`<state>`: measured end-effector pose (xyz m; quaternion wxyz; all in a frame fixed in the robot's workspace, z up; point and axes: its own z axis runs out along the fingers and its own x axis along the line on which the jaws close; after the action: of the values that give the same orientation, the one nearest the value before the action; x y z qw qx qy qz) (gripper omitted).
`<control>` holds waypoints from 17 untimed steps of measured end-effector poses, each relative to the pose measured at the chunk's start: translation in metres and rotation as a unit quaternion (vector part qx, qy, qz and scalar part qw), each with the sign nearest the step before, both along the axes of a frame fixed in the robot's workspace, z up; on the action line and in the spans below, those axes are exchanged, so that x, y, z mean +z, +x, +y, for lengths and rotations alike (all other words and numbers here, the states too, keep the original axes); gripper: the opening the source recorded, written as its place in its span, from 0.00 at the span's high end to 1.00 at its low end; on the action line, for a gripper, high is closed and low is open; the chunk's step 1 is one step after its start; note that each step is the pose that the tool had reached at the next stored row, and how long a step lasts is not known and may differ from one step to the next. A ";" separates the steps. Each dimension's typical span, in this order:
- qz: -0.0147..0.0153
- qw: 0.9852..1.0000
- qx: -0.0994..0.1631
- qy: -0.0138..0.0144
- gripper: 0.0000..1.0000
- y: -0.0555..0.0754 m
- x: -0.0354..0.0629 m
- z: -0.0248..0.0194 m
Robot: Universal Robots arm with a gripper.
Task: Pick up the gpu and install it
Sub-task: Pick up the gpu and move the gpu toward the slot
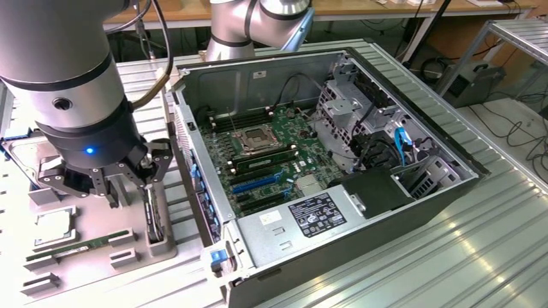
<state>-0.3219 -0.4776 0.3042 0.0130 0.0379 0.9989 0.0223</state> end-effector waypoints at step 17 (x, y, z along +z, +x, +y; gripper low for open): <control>0.000 1.000 0.000 -0.004 0.56 0.003 -0.0073 0.0026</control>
<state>-0.3185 -0.4750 0.2969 0.0132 0.0378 0.9990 0.0183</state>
